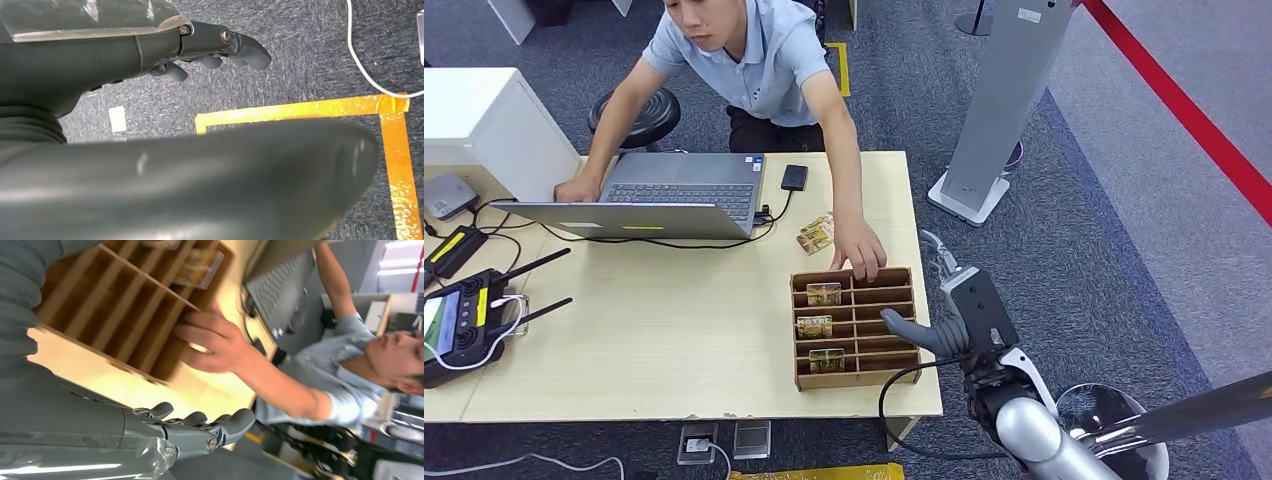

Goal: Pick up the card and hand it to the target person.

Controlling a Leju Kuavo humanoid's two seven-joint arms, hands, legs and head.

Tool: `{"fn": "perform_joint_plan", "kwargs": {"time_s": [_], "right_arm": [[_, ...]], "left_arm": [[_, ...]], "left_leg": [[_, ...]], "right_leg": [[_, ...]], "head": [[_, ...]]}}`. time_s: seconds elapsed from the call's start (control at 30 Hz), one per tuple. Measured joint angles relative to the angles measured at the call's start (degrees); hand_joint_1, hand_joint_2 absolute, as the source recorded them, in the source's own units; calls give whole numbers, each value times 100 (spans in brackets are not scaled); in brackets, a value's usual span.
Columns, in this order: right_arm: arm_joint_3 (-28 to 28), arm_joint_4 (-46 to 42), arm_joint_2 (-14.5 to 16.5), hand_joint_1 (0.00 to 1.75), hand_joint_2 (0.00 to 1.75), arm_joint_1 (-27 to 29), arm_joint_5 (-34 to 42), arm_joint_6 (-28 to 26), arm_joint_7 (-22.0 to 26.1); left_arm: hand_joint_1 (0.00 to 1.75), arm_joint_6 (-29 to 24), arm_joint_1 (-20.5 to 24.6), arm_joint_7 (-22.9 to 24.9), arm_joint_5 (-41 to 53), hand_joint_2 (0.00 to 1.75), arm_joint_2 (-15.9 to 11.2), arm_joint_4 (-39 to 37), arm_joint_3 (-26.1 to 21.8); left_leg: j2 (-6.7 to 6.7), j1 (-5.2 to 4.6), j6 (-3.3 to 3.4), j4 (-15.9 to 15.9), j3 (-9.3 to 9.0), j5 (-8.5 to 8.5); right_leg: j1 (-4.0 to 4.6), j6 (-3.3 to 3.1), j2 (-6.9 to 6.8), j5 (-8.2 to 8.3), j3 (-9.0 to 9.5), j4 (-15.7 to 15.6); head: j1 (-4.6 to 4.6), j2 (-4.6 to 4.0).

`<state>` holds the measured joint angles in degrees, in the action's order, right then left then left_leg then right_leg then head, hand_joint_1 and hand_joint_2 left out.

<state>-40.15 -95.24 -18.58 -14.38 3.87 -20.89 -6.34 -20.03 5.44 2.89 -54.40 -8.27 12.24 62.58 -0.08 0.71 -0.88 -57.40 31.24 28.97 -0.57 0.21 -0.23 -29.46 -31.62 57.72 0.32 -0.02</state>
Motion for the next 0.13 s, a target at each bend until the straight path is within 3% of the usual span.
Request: {"fn": "perform_joint_plan", "kwargs": {"time_s": [0.13], "right_arm": [[149, -140, -89, 0, 175, 394, 201, 201, 59]], "left_arm": [[0, 3, 3, -1, 1, 0, -2, 0, -1]], "left_leg": [[1, 0, -1, 0, 1, 1]], "right_leg": [[0, 0, 1, 0, 0, 0]], "head": [[-5, 0]]}}
